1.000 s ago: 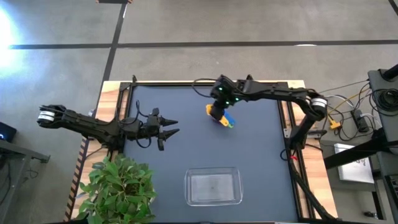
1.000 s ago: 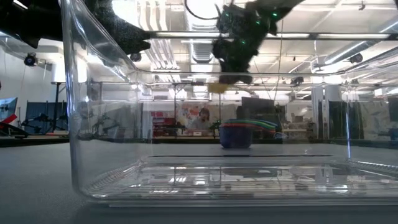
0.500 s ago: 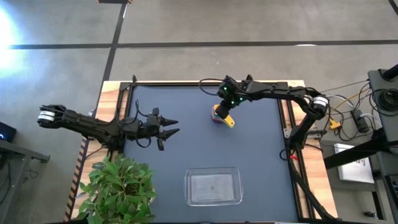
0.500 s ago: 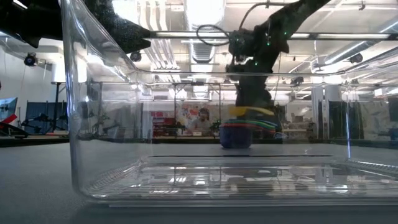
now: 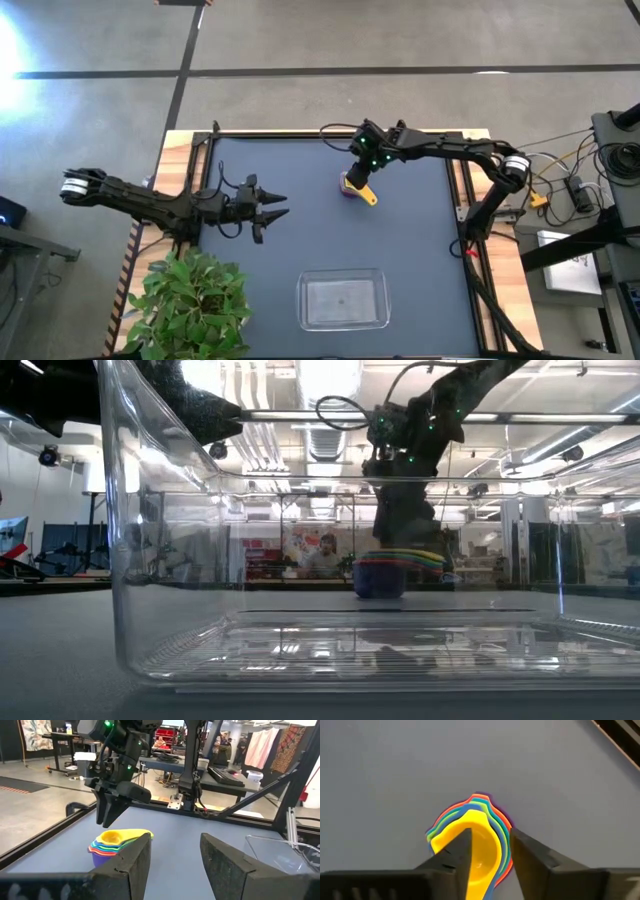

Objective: Nest measuring cups in basket
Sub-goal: Put the nested measuring cups into the transparent bin

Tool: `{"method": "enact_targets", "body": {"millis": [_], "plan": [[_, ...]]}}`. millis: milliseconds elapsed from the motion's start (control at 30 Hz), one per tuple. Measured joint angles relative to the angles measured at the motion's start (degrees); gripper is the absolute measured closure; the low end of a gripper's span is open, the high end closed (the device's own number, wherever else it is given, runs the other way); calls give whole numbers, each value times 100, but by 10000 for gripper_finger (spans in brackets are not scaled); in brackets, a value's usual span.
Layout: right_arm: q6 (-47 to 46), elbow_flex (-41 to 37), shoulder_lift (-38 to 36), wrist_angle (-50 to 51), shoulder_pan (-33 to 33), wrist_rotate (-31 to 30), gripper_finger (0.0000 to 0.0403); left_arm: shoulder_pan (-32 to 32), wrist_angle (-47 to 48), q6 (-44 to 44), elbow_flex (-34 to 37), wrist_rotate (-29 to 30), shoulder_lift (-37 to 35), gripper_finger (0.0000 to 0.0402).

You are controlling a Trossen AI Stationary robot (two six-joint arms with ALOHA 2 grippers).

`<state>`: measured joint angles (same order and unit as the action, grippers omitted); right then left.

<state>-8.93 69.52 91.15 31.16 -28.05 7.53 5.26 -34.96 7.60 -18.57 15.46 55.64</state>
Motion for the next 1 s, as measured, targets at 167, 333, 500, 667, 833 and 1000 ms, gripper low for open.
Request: {"method": "enact_targets", "body": {"millis": [167,333,500,667,833,1000], "plan": [[59,12,-26,194,69,-29,225,0,12,0,0,0,0,247],[82,12,-35,564,197,-109,188,0,26,0,0,0,0,247],[99,12,-42,905,359,-129,159,0,28,0,0,0,0,247],[56,12,-42,1061,515,-134,127,0,28,0,0,0,0,247],[-145,12,-42,1205,581,-164,89,0,28,0,0,0,0,247],[-155,10,-42,1208,581,-485,45,0,28,0,0,0,0,247]]}}
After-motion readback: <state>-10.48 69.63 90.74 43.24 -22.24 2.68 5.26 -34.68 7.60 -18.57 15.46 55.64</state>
